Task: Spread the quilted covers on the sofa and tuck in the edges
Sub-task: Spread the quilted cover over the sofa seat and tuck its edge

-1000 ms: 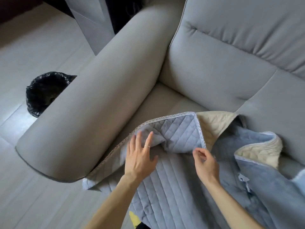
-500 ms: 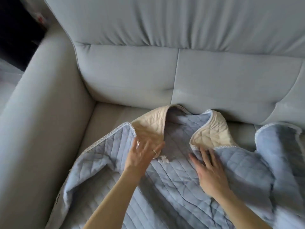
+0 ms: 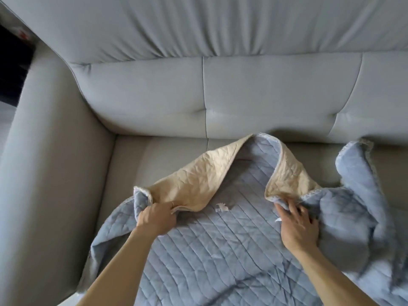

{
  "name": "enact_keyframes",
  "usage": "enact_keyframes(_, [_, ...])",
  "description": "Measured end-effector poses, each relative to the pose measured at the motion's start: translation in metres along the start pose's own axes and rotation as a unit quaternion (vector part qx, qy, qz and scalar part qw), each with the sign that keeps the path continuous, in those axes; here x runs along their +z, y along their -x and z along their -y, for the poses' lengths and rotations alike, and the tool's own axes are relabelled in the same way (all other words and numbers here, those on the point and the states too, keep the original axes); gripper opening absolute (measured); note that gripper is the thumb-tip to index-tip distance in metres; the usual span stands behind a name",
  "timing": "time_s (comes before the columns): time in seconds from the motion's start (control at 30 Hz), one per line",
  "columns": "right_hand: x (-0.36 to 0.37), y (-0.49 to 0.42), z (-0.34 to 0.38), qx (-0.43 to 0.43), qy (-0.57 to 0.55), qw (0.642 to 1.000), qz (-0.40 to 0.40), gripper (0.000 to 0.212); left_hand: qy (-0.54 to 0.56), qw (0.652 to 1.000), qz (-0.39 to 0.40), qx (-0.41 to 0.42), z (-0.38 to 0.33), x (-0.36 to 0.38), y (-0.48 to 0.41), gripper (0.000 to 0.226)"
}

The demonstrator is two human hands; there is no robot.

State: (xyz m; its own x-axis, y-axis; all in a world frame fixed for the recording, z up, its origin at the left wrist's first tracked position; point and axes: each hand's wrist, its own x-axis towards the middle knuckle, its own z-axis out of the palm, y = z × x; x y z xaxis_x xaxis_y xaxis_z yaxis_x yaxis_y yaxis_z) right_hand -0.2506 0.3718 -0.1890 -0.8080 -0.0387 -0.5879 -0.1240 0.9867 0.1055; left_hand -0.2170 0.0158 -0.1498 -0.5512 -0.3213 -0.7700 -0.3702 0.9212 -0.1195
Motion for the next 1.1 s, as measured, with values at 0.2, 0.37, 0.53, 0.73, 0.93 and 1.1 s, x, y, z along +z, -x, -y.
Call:
enact_keyframes(0.2, [-0.042, -0.004, 0.057, 0.019, -0.009, 0.997, -0.069, 0.044, 0.082, 0.989, -0.126, 0.001, 0.029, -0.039, -0.002, 0.02])
enact_keyframes(0.37, [-0.056, -0.018, 0.16, -0.102, -0.138, 0.976, -0.134, 0.03, 0.046, 0.944, -0.328, -0.003, 0.088, -0.058, -0.042, 0.012])
enact_keyframes(0.53, [-0.055, -0.036, 0.262, -0.19, -0.188, 0.96, -0.08, 0.049, -0.006, 0.878, -0.478, 0.018, 0.142, -0.107, -0.096, 0.023])
enact_keyframes(0.73, [-0.048, -0.052, 0.342, -0.159, -0.066, 0.983, 0.071, 0.069, 0.129, 0.876, -0.461, 0.055, 0.158, -0.088, -0.118, 0.061])
enact_keyframes(0.93, [-0.042, -0.046, 0.348, -0.132, 0.0, 0.991, 0.033, 0.076, 0.333, 0.927, -0.173, 0.022, 0.18, 0.016, -0.097, 0.08])
enact_keyframes(1.1, [-0.033, -0.04, 0.329, -0.129, 0.084, 0.988, 0.026, 0.08, 0.327, 0.943, -0.054, 0.019, 0.176, 0.042, -0.099, 0.084])
